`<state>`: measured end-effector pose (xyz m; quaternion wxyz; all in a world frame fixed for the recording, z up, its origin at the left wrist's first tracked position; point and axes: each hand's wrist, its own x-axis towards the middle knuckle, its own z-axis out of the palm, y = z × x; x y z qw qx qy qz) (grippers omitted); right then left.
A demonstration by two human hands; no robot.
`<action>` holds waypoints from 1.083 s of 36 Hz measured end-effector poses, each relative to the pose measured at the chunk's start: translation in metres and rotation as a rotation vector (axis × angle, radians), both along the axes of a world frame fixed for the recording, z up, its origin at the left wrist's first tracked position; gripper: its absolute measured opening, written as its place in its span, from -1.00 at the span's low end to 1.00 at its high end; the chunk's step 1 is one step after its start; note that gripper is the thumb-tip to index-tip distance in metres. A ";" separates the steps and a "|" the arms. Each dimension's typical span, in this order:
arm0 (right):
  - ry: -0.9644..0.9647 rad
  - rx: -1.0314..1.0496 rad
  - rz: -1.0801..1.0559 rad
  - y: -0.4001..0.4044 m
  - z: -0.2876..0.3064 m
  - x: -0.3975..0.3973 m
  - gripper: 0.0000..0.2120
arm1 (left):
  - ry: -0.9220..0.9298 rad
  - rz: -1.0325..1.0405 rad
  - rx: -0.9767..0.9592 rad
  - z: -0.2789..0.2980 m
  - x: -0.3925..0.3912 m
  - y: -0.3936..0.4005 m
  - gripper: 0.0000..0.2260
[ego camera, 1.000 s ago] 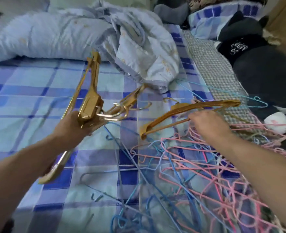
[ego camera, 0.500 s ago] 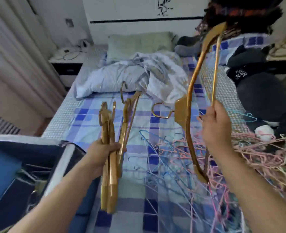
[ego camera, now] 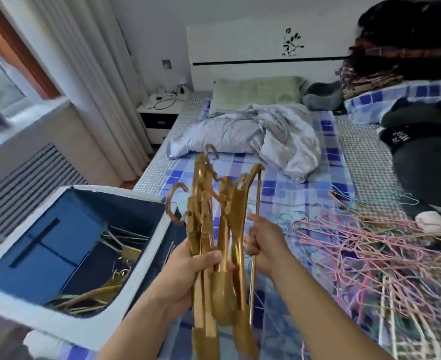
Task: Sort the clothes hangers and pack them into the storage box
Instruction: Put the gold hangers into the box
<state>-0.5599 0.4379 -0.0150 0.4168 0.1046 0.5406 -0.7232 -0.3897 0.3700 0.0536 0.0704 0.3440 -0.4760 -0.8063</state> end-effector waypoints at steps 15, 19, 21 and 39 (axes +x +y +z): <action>0.367 0.003 0.143 -0.052 0.039 0.172 -0.51 | 0.102 -0.159 -0.078 0.016 0.117 -0.069 -0.77; 0.322 -0.230 0.177 -0.076 0.051 0.244 -0.55 | 0.134 -0.246 -0.079 0.016 0.161 -0.116 -0.70; 0.363 -0.192 0.138 -0.094 0.049 0.271 -0.60 | 0.109 -0.310 -0.117 0.014 0.186 -0.137 -0.64; 0.454 -0.122 0.095 -0.175 0.073 0.302 -0.64 | 0.069 -0.591 -0.357 0.024 0.264 -0.248 -0.71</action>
